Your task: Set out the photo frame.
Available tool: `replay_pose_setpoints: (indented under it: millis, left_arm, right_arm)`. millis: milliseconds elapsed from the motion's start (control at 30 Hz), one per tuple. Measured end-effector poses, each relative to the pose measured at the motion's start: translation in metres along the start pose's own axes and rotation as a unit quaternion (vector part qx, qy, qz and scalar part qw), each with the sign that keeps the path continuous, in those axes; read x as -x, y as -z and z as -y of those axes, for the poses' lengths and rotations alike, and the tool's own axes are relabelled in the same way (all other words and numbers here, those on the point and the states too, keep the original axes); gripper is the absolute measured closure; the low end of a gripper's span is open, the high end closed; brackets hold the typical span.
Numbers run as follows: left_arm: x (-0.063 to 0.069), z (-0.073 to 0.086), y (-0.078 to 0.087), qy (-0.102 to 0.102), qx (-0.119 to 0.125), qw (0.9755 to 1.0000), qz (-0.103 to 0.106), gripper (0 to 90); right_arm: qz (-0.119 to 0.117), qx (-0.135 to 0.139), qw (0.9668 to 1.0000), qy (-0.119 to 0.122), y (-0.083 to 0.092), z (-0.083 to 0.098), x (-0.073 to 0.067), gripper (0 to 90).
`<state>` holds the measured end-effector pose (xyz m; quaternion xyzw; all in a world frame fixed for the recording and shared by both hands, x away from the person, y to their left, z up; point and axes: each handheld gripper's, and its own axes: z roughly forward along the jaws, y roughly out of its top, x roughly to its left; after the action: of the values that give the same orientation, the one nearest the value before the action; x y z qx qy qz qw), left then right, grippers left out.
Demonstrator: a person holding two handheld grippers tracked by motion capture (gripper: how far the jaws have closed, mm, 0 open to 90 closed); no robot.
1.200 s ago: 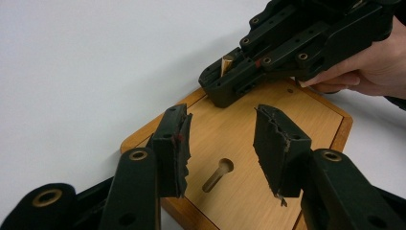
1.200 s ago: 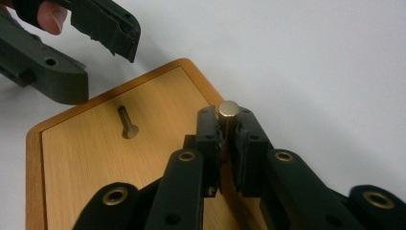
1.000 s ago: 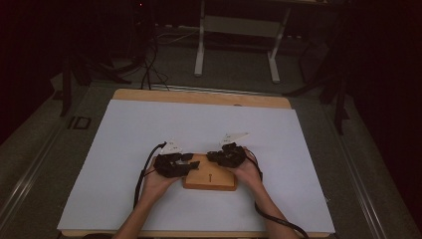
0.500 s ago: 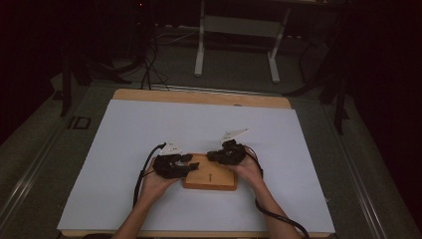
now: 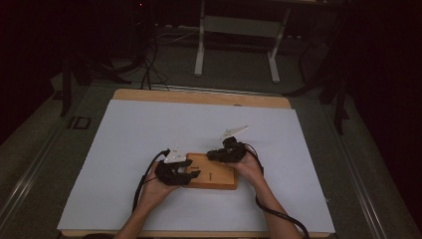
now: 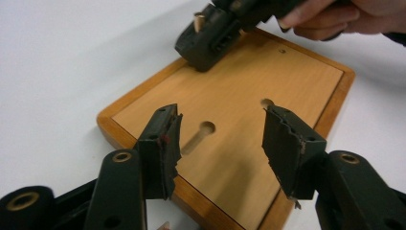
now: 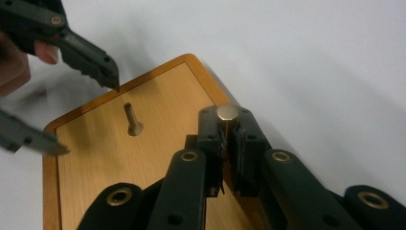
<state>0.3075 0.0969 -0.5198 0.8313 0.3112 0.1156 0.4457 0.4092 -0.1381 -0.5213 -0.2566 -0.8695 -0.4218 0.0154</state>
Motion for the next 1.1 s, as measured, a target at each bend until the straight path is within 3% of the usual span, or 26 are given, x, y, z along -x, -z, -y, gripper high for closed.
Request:
replay_pose_setpoints:
  millis: [200, 433, 667, 833, 1100]
  left_arm:
    - [0.008, 0.006, 0.000, -0.023, 0.005, 0.9996, -0.019, 36.9]
    - [0.012, 0.008, -0.002, -0.024, 0.001, 0.9985, -0.049, 23.3]
    - [0.018, 0.011, 0.003, -0.027, 0.006, 0.9982, -0.053, 19.3]
    - [0.028, 0.016, -0.002, -0.045, -0.033, 0.9956, -0.075, 16.9]
    - [0.024, 0.022, -0.007, -0.024, -0.057, 0.9951, -0.078, 12.0]
  right_arm:
    - [-0.006, -0.002, 0.9999, -0.011, 0.000, -0.001, 0.002, 84.1]
    - [-0.008, -0.007, 0.9998, -0.017, 0.000, -0.003, 0.003, 84.1]
    - [-0.010, -0.009, 0.9997, -0.022, 0.000, -0.004, 0.004, 84.0]
    - [-0.011, -0.008, 0.9995, -0.027, 0.000, -0.004, 0.004, 84.0]
    - [-0.011, -0.008, 0.9996, -0.027, -0.001, -0.004, 0.005, 84.0]
